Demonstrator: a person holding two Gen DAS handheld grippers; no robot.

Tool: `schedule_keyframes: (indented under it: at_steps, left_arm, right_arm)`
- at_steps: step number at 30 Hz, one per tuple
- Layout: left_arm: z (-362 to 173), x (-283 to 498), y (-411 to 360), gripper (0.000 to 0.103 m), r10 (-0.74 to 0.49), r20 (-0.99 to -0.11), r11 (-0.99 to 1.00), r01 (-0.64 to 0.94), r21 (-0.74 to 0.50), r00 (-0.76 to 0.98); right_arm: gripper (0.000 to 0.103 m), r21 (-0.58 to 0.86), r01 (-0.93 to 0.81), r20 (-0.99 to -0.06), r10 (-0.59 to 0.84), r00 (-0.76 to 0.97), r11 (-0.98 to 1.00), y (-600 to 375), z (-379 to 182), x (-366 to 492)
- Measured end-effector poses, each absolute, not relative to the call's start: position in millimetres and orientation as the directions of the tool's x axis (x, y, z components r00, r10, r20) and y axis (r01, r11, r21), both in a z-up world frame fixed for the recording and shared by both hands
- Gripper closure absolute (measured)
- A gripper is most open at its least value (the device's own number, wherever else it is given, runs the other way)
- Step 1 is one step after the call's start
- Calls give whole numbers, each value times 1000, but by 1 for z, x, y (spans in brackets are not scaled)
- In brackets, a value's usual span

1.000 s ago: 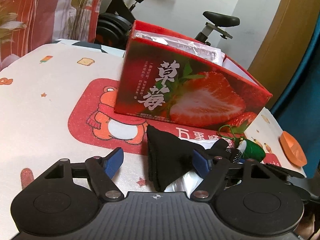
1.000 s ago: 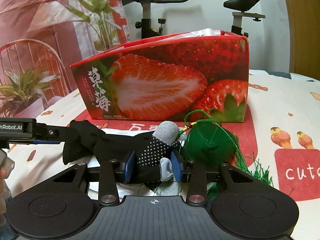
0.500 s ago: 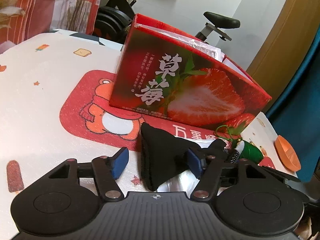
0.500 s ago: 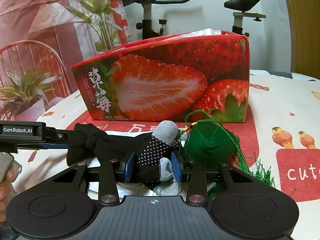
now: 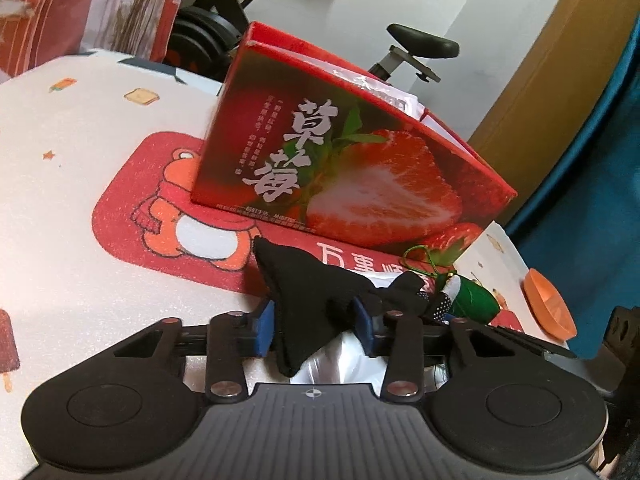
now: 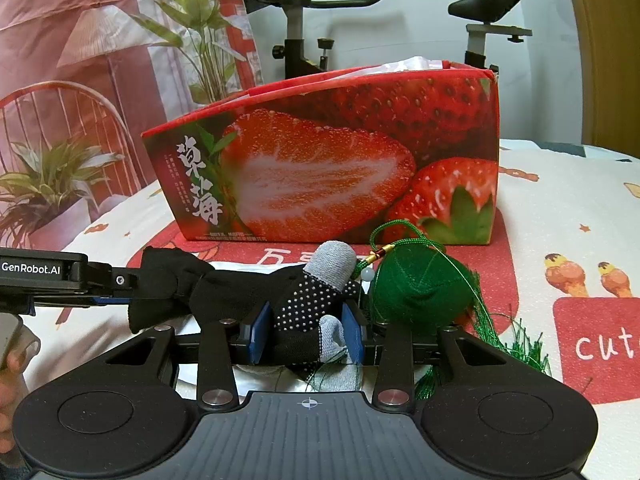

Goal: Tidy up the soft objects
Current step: 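Lift the black glove with both tools and carry it over the red box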

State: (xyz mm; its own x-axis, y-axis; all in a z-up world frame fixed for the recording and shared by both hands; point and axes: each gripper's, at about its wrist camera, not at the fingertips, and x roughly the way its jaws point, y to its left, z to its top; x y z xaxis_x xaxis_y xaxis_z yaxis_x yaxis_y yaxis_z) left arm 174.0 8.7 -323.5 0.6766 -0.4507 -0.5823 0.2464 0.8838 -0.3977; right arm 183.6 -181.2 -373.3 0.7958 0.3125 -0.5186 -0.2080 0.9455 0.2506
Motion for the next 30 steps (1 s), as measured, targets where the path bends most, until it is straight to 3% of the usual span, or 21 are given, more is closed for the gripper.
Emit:
schedule_keyframes:
  at_steps: [4, 15, 19, 30]
  left_arm:
    - [-318, 170, 6, 86, -421, -593, 904, 261, -339, 687]
    - [-308, 158, 10, 87, -419, -584, 907, 289, -306, 695]
    - [-299, 152, 9, 87, -431, -547, 902, 319, -292, 718]
    - [-267, 139, 15, 88, -422, -435, 903, 326, -280, 795]
  right_arm:
    - [67, 254, -208, -519, 314, 795, 945, -181, -373, 184]
    - [66, 273, -192, -542, 315, 779, 943, -183, -369, 184]
    - [94, 285, -205, -551, 335, 764, 936, -182, -366, 182]
    - [96, 310, -230, -438, 353, 826, 922, -187, -329, 166]
